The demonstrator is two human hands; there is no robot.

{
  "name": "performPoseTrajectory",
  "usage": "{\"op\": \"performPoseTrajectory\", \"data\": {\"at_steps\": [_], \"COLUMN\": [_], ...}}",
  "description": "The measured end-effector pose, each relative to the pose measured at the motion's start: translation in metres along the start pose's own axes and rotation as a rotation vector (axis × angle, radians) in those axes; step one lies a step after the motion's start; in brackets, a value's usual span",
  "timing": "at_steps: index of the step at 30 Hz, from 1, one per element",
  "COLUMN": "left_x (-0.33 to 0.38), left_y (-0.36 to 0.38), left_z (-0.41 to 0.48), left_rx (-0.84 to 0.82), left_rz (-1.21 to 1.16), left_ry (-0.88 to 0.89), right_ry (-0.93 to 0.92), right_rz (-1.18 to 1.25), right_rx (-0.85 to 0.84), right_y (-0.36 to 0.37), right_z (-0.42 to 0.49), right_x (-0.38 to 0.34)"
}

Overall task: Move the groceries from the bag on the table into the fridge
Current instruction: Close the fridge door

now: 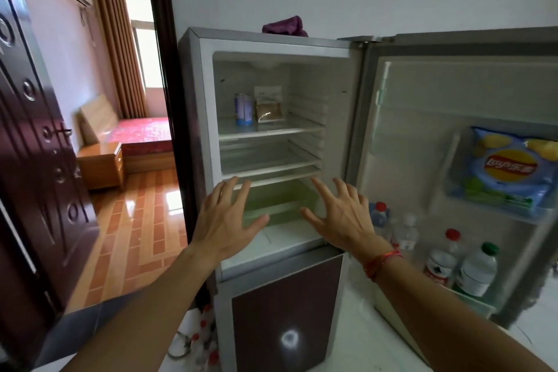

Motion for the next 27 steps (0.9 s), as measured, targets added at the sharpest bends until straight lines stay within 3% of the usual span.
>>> {"op": "performPoseTrajectory", "data": {"at_steps": [15,27], "left_x": [0.024,0.095], "left_y": [-0.052,-0.049], "left_z": [-0.113,-0.111], "left_rx": [-0.023,-0.057], "left_rz": [0.014,-0.016], "left_ry": [-0.045,0.011], "right_ry": [0.016,0.075], "right_rz": [0.023,0.031], "right_rx": [-0.040,-0.032], "right_y": [-0.039,-0.055], "right_z": [-0.123,-0.152], "right_x": [-0.027,0.037]}}
Point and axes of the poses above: each hand's wrist, its own z-axis towards the middle knuckle, its own y-axis out of the palm, x = y × z, the point moved 2 cm from there along z, towards the middle knuckle, and after that the axes turned 8 degrees about -y, right-handed, at the moved point
